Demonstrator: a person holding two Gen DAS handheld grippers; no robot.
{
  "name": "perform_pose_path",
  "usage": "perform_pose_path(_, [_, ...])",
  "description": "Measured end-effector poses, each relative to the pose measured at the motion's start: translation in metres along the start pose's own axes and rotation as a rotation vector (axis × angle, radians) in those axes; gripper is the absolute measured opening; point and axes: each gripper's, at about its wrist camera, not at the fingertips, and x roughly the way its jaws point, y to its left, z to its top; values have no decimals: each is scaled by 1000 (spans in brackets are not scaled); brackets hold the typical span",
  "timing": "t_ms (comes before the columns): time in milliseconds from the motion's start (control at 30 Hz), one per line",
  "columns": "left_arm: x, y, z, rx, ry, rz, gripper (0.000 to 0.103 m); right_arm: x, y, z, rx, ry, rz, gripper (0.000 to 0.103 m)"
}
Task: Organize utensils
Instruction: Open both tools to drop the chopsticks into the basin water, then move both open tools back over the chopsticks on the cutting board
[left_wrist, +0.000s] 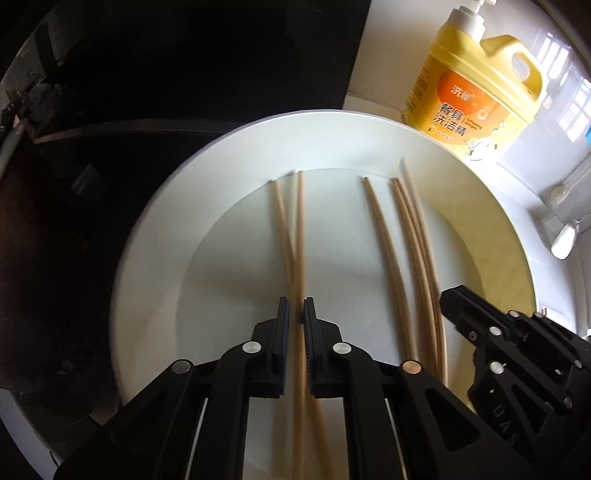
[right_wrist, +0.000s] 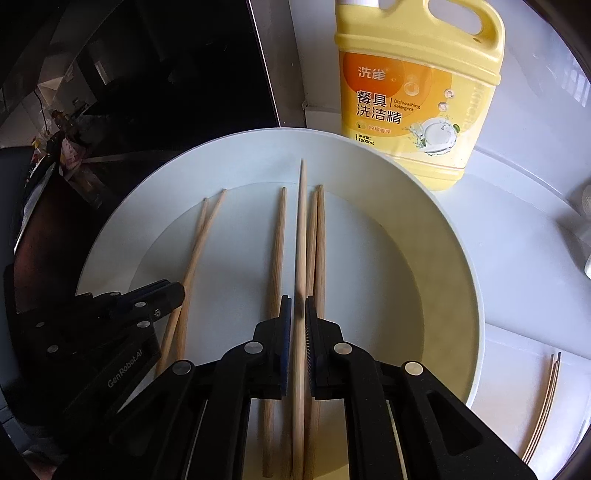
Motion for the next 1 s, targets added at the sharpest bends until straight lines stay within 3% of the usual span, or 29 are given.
perform_pose_path(33, [-2, 2, 0, 0, 0, 27, 32, -2, -1, -1, 4, -4, -4, 14])
perform_pose_path(67, [-4, 6, 0, -7, 0, 43, 59, -3, -2, -1, 9, -9, -5, 18])
perform_pose_path(100, [-8, 9, 0, -21, -9, 49, 69, -5, -4, -1, 14, -14, -3, 19])
perform_pose_path(133, [-12, 12, -2, -32, -24, 50, 73, -7, -5, -2, 18, -20, -1, 20])
perform_pose_path(500, [-41, 25, -17, -75, -62, 41, 77, -34, -17, -15, 53, -60, 16, 37])
perform_pose_path(1000, [-93, 24, -48, -79, -136, 53, 83, -89, -21, -53, 21, -137, 11, 47])
